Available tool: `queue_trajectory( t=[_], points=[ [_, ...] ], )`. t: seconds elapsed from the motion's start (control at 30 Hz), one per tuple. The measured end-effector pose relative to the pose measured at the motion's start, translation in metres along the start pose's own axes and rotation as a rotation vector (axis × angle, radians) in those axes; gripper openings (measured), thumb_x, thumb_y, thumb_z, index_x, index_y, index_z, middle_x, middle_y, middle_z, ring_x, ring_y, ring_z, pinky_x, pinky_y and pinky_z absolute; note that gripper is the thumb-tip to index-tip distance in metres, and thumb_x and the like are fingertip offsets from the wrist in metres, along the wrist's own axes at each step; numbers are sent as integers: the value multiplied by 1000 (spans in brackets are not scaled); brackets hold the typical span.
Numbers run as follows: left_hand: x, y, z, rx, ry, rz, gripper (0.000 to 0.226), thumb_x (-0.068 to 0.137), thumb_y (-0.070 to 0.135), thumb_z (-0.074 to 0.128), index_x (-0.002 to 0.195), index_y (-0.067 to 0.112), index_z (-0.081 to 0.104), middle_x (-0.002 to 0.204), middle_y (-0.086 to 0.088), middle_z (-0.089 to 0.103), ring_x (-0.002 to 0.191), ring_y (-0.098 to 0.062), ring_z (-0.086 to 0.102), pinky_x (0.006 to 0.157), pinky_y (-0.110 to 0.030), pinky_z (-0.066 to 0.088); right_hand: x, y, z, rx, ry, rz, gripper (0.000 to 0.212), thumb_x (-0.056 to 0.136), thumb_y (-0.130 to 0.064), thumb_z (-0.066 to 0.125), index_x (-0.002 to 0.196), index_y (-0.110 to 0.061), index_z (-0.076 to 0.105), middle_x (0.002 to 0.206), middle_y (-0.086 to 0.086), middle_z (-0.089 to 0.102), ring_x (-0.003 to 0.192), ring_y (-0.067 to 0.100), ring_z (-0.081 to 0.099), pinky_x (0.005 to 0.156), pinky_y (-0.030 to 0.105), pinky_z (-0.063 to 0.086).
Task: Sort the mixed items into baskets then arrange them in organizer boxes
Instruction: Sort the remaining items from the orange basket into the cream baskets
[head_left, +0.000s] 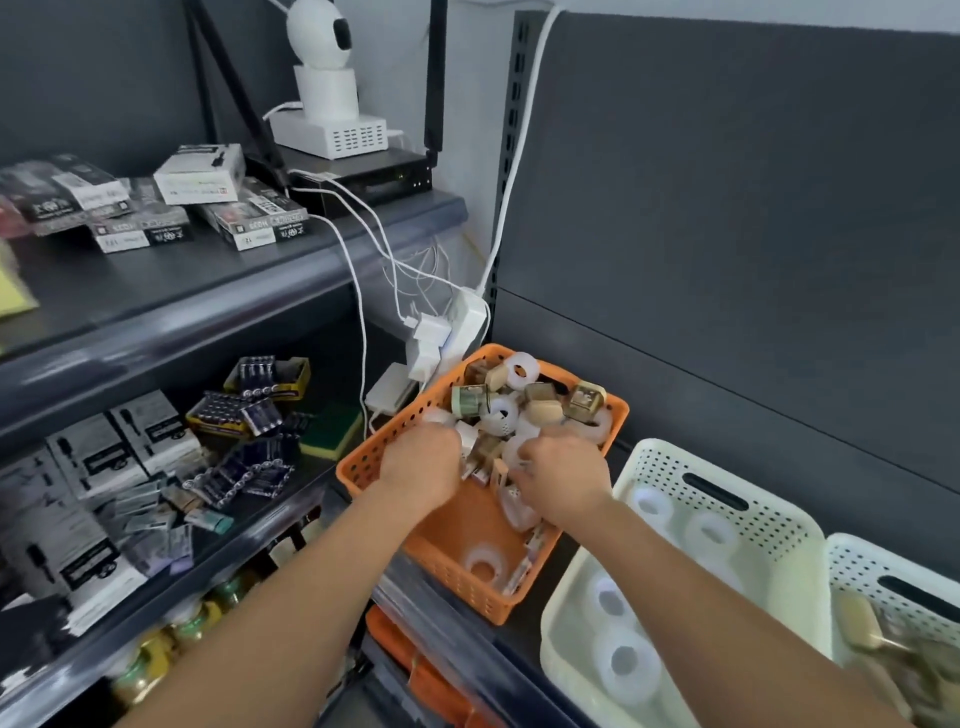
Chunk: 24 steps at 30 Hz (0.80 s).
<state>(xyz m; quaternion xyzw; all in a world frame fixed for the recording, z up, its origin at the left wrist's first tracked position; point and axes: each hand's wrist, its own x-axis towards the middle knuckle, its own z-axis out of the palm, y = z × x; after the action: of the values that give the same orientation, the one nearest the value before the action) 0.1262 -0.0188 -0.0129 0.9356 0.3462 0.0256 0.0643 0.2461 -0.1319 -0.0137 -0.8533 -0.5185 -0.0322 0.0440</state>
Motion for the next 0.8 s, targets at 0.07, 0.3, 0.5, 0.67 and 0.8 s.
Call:
queue_trajectory(
  t=[0.07, 0.3, 0.5, 0.67, 0.8],
  points=[
    [9, -1, 5, -72, -19, -46, 22, 90, 16, 52, 112, 14, 53, 104, -7, 53, 85, -27, 61, 62, -36, 48, 5, 0, 5, -1, 14, -10, 25, 89, -35, 52, 92, -18, 70, 103, 5, 59, 104, 25, 52, 67, 27, 32],
    [39, -10, 9, -229, -64, -11, 34, 84, 22, 59, 53, 18, 48, 61, 1, 52, 56, -21, 54, 46, -27, 38, 12, -5, 9, 141, 121, 38, 26, 79, -31, 55, 64, -11, 62, 81, 7, 58, 87, 25, 52, 62, 28, 38],
    [51, -3, -12, -346, 92, 146, 26, 86, 35, 57, 66, 18, 55, 78, 6, 50, 66, -14, 51, 58, -34, 46, 12, -8, -1, 303, 303, 175, 17, 88, -21, 53, 74, -11, 53, 81, 7, 59, 81, 25, 53, 69, 34, 42],
    [54, 21, -28, -463, 204, 360, 18, 93, 31, 54, 87, 15, 60, 93, 5, 49, 85, -16, 49, 69, -34, 44, -6, 4, -18, 340, 528, 339, 11, 89, -15, 60, 83, -6, 62, 81, 9, 61, 79, 28, 52, 69, 36, 43],
    [45, 49, -27, -560, 238, 546, 15, 93, 26, 57, 96, 14, 66, 95, 6, 54, 87, -12, 45, 71, -34, 43, -39, 24, -30, 251, 636, 470, 11, 88, -13, 63, 91, -3, 68, 87, 9, 66, 81, 29, 55, 72, 34, 44]
  ],
)
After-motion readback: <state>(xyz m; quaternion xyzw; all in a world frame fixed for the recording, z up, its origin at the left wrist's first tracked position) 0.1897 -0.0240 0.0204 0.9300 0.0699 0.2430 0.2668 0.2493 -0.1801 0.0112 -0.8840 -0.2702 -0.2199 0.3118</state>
